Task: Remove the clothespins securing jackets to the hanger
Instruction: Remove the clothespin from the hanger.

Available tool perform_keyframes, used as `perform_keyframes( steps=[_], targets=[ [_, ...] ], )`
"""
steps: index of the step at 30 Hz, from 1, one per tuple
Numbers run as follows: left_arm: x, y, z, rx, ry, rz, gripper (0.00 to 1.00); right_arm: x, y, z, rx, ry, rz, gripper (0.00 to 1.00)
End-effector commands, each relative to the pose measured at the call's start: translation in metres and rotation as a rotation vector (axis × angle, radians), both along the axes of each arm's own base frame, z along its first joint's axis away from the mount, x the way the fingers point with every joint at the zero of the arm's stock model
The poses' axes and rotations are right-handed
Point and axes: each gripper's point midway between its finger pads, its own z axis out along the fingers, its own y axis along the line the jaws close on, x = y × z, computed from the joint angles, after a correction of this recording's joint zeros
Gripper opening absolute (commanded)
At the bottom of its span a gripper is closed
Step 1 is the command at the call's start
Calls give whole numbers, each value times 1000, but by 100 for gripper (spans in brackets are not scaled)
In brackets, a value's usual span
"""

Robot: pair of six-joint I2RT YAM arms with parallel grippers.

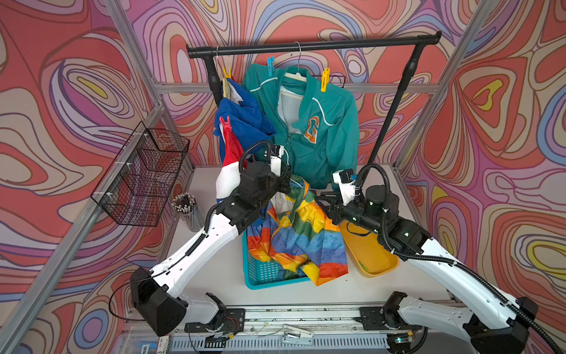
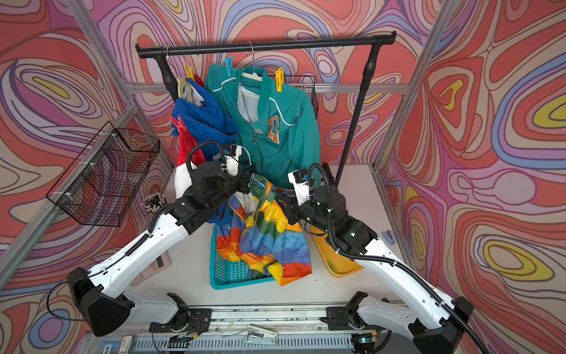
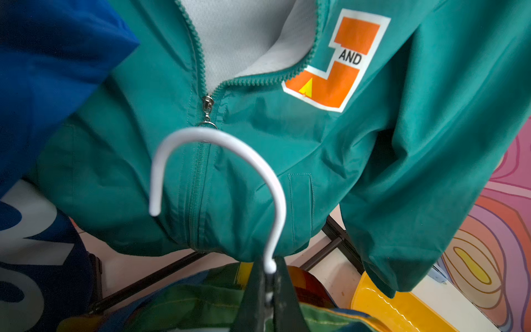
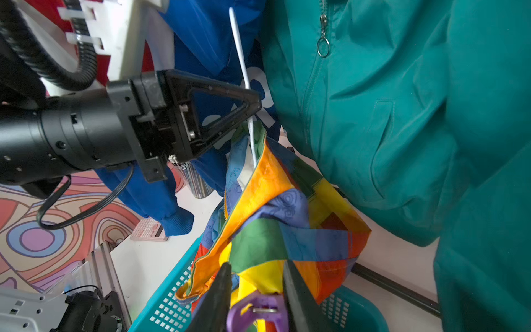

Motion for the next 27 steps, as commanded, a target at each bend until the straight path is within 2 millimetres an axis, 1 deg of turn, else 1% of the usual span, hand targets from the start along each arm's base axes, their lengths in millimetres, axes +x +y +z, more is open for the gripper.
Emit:
perform_keyframes(
  steps=[1,7,9,11,17,21,24,27],
  targets=[
    [1,2,10,-46,-7,26,0,6,0,-10,3,28,-21,29],
    [2,4,9,-47,12,42,0,10,-5,-13,-14,17,-57,36],
    [3,3,8,-46,19,44,0,11,-6,-16,-26,18,-62,40],
    [4,2,7,-48,23,42,0,11,-7,-18,-36,16,-66,41],
    [4,3,8,-51,21,44,0,13,-6,-16,-34,8,-68,30],
    [5,4,7,-50,22,52,0,11,-1,-18,-17,27,-45,28],
    [5,4,8,-53,20,53,0,10,-1,-18,0,32,-40,21],
    [5,5,8,-52,21,56,0,9,-3,-14,9,28,-47,16]
  ],
)
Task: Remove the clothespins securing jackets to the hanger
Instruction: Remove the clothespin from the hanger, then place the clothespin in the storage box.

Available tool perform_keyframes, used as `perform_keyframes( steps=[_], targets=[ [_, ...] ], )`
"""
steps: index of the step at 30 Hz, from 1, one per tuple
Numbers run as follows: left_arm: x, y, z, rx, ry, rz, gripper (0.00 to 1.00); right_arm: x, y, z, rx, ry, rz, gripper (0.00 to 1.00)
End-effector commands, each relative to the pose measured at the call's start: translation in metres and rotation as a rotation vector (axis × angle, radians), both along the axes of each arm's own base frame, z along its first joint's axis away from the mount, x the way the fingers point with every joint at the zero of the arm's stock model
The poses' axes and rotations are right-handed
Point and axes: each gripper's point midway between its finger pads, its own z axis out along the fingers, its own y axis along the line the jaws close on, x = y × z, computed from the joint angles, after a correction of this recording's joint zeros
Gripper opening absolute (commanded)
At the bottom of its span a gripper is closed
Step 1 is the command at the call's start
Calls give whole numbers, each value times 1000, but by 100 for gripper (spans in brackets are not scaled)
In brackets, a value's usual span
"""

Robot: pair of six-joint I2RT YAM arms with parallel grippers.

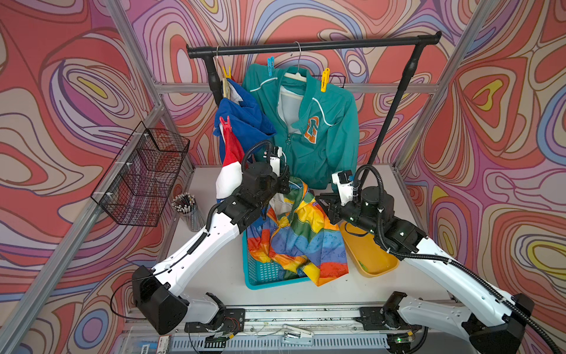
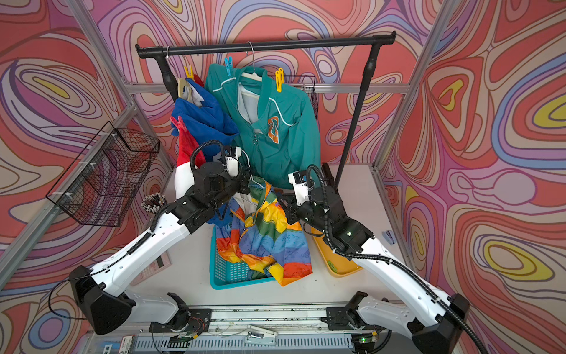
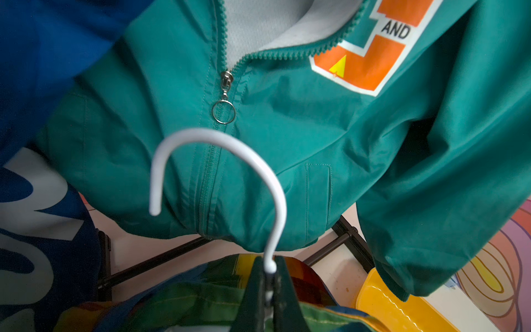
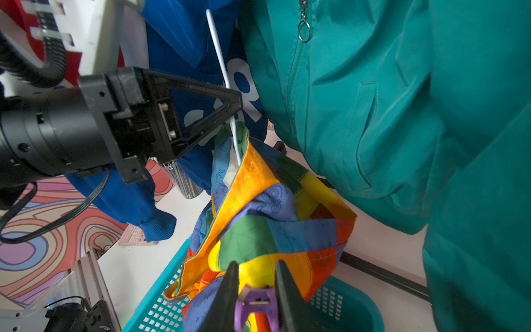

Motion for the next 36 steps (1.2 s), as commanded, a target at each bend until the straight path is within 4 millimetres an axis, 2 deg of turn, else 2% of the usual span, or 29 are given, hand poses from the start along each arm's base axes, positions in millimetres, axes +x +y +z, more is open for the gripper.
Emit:
perform_keyframes(
  steps=[1,10,17,19,23,24,26,28,31,34,36],
  targets=[
    [0,0,24,-54,-40,13,0,-1,0,3,22,2,2,14],
    [1,3,18,-34,-40,27,0,6,-7,19,-8,-22,-39,10],
    [0,7,17,-20,-47,37,0,18,-38,30,-66,-52,-157,9],
    [-1,6,17,-20,-47,35,0,21,-48,26,-92,-52,-198,8],
    [-1,7,17,-18,-47,34,0,29,-79,-4,-163,4,-314,8],
    [-1,7,16,-17,-45,36,0,32,-90,-16,-184,34,-355,8],
    [-1,7,16,-20,-47,36,0,37,-113,-47,-229,100,-448,7],
    [-2,7,16,-21,-45,33,0,41,-134,-86,-251,189,-518,7],
    [-2,7,16,-25,-45,34,0,43,-155,-137,-249,307,-587,7],
    [-3,8,17,-25,-48,36,0,42,-169,-173,-247,384,-639,7],
    [-4,9,19,-26,-50,37,0,39,-174,-188,-254,419,-662,7]
  ],
)
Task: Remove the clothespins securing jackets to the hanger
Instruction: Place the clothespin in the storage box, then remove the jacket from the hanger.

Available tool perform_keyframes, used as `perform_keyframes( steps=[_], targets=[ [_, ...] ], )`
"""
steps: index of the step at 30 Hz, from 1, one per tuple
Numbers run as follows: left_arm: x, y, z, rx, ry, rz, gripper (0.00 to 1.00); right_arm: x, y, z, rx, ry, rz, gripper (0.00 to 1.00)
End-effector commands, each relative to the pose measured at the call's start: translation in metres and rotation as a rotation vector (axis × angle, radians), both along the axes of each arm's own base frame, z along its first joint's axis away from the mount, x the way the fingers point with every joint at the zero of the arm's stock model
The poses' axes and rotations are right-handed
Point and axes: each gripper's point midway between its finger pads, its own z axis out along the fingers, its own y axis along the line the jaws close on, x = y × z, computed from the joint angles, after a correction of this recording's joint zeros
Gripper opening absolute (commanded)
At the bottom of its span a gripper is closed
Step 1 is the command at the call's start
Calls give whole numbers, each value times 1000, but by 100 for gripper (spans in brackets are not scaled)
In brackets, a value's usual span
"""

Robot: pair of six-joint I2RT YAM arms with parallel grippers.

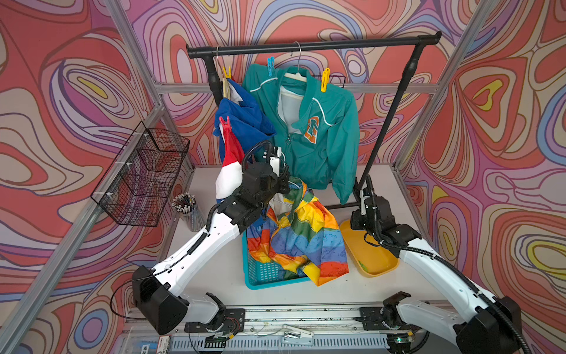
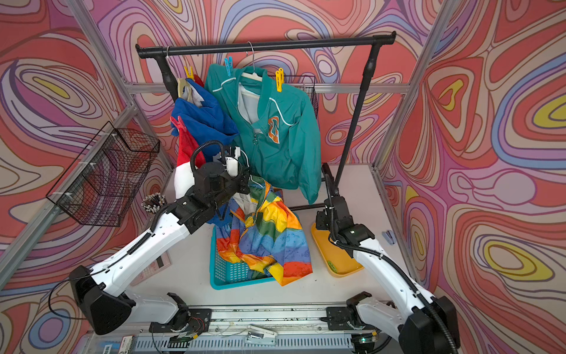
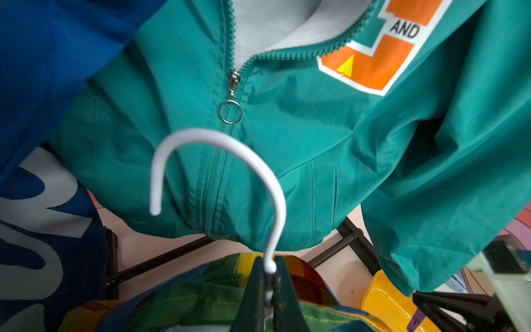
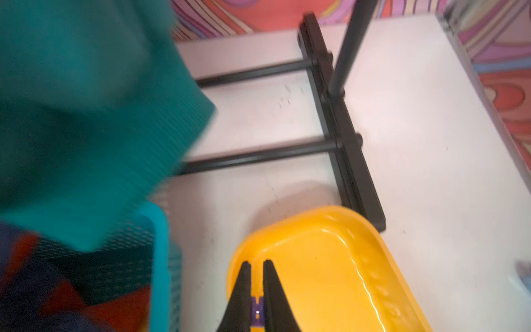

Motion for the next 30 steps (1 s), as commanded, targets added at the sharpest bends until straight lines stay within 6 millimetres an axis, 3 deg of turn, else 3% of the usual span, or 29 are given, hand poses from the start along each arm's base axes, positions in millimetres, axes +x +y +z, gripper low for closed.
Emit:
perform_keyframes(
  steps=[1,5,8,10,14,18,21,26,30],
  targets=[
    [-6,5,18,-32,-44,13,0,1,-9,-12,39,10,-83,7],
    [-7,7,17,-37,-43,18,0,-5,-16,-42,59,66,-130,14],
    [-8,7,17,-40,-44,19,0,-6,-18,-52,65,89,-146,41],
    [-8,7,19,-44,-46,16,0,-3,-13,-46,69,82,-117,49],
    [-9,9,19,-44,-43,21,0,1,-8,-6,84,2,-66,54],
    [-9,11,19,-42,-43,32,0,-7,12,60,187,-182,72,57],
    [-8,14,19,-32,-42,46,0,-18,26,94,243,-251,170,58],
    [-5,16,17,-6,-23,66,0,-37,56,127,342,-287,346,58],
    [-3,18,14,2,-19,81,0,-52,73,140,388,-301,447,58]
  ],
)
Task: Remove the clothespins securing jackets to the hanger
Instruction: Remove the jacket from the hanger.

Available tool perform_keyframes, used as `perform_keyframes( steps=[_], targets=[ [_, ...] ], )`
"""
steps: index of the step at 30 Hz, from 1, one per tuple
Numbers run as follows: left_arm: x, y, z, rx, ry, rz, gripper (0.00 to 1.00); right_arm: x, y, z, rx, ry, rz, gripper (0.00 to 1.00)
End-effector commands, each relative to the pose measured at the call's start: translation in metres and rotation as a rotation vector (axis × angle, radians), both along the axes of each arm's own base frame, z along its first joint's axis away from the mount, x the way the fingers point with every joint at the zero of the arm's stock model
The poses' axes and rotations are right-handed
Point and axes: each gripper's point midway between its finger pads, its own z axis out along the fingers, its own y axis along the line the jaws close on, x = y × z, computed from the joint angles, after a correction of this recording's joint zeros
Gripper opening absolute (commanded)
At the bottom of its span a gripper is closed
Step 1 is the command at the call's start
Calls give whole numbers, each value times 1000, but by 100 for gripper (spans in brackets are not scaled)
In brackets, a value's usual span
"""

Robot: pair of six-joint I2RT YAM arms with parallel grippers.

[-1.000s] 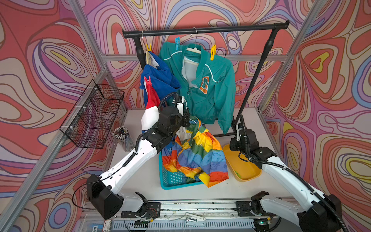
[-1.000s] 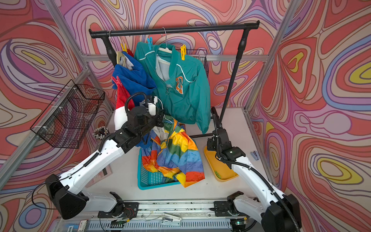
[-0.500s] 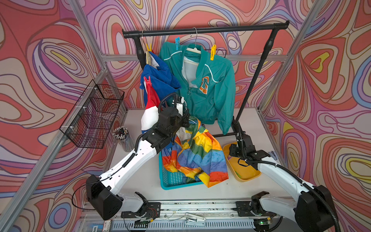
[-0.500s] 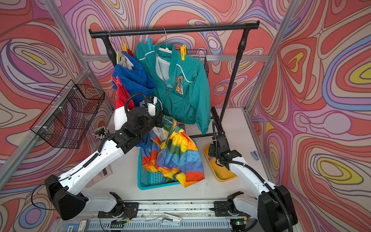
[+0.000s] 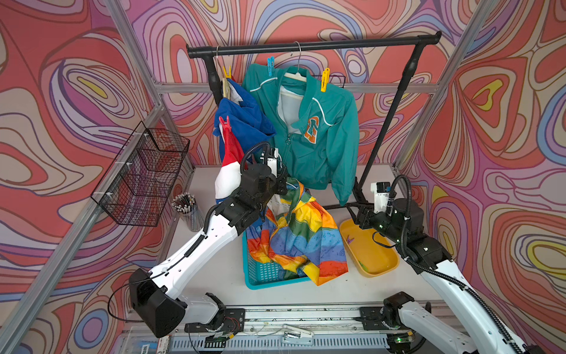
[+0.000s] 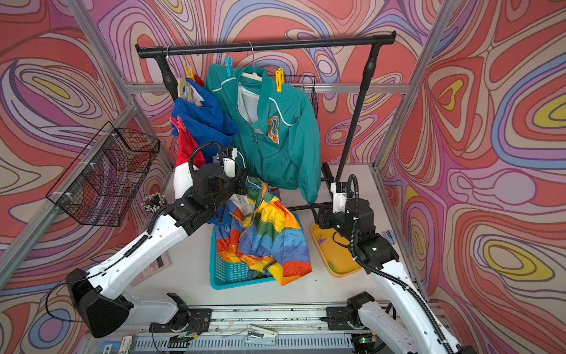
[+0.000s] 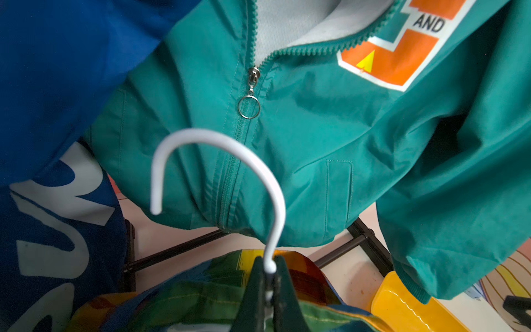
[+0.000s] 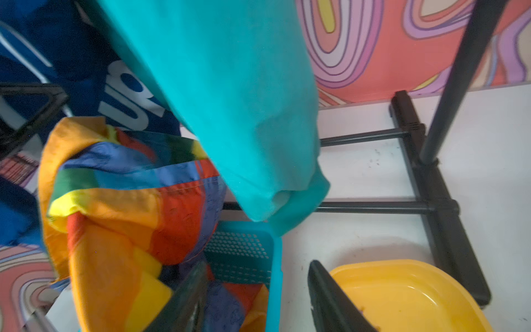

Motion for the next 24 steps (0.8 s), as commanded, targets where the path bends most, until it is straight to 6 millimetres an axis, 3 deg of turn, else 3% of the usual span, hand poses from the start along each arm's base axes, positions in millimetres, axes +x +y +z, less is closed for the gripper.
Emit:
perform_keyframes(
  steps=[1,8,16,21,24],
  targets=[
    [-1,4,18,-18,-28,27,0,-20,23,12,34,-18,151,58],
    [4,3,20,-19,-24,38,0,-43,56,17,23,-2,304,58],
    [5,3,20,-17,-21,45,0,-53,76,-7,-37,62,359,57],
    [6,2,21,-24,-20,42,0,-52,85,-22,-65,106,382,52],
    [6,1,21,-25,-19,39,0,-50,87,-22,-72,104,380,39]
  ],
)
